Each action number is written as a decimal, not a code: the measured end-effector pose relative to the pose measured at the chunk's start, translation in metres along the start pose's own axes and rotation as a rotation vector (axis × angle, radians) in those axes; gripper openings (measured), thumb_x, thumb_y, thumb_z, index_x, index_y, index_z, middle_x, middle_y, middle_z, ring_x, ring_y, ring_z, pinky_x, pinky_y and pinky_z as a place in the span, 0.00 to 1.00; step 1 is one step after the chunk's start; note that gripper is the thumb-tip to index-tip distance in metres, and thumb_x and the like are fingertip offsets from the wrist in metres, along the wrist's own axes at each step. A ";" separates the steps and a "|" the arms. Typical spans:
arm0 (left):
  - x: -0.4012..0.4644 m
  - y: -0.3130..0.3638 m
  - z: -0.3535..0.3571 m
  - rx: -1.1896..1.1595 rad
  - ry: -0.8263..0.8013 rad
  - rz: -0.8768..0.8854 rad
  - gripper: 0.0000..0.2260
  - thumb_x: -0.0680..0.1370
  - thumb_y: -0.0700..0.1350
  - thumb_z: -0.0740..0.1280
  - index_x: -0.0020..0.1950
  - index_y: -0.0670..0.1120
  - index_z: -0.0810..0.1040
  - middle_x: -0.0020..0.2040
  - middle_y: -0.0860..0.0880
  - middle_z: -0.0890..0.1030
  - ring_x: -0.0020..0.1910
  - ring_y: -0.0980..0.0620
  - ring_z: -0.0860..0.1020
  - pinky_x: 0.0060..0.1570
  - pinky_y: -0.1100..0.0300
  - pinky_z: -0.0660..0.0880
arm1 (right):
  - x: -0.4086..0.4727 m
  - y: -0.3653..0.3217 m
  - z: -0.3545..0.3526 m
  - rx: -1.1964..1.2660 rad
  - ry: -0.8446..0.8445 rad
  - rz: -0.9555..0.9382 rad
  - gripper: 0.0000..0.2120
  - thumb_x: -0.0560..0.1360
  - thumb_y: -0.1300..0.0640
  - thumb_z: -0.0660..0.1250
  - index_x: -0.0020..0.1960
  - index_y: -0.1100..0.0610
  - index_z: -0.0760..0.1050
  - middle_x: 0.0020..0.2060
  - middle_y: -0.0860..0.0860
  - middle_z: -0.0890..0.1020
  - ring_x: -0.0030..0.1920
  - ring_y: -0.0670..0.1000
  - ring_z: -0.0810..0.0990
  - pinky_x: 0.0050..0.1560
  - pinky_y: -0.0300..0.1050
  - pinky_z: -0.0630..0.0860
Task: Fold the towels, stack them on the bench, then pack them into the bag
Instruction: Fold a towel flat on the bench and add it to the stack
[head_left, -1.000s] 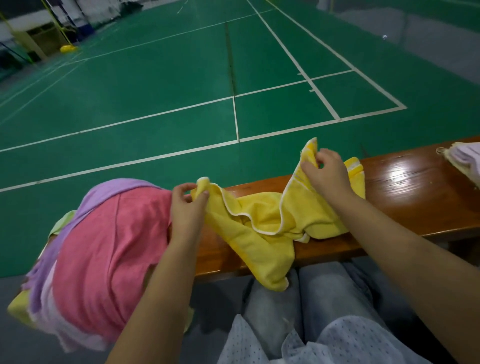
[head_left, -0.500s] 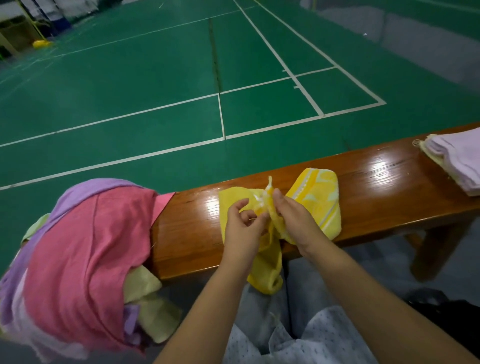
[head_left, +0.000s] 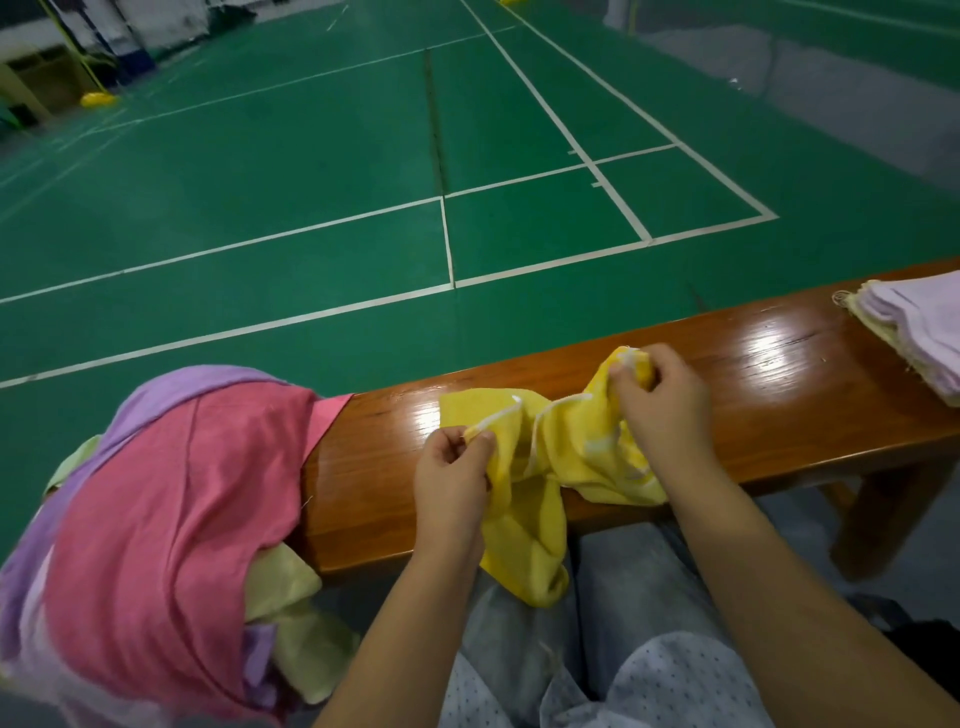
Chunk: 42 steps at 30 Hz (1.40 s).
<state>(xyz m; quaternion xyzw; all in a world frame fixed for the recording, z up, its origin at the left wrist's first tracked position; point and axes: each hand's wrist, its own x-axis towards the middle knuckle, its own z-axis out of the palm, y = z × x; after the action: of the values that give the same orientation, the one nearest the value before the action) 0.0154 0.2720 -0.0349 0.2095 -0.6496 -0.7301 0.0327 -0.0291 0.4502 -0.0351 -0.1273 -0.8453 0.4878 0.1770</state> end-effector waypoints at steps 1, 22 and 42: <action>-0.001 0.004 -0.002 -0.006 0.041 0.028 0.03 0.76 0.39 0.68 0.44 0.44 0.75 0.38 0.44 0.75 0.35 0.47 0.71 0.36 0.54 0.70 | 0.004 -0.001 -0.006 0.001 0.102 -0.017 0.06 0.77 0.54 0.64 0.43 0.54 0.71 0.36 0.50 0.75 0.40 0.55 0.74 0.36 0.44 0.64; -0.027 0.001 0.025 0.195 -0.190 -0.006 0.01 0.76 0.37 0.69 0.46 0.39 0.79 0.42 0.38 0.81 0.41 0.46 0.82 0.43 0.56 0.82 | -0.056 -0.013 0.012 -0.098 -0.396 -0.154 0.12 0.81 0.57 0.57 0.59 0.55 0.77 0.46 0.48 0.73 0.47 0.46 0.72 0.47 0.38 0.66; -0.002 0.023 0.004 -0.006 -0.535 -0.263 0.17 0.74 0.21 0.58 0.56 0.35 0.78 0.47 0.42 0.84 0.47 0.49 0.83 0.48 0.61 0.80 | -0.043 0.002 0.004 0.026 -0.549 -0.198 0.20 0.77 0.54 0.65 0.68 0.53 0.72 0.51 0.48 0.73 0.51 0.43 0.73 0.48 0.25 0.66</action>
<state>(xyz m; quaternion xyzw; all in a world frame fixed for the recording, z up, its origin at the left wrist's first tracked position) 0.0101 0.2730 -0.0123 0.0918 -0.6002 -0.7593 -0.2342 0.0086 0.4315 -0.0461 0.0947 -0.8637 0.4950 -0.0102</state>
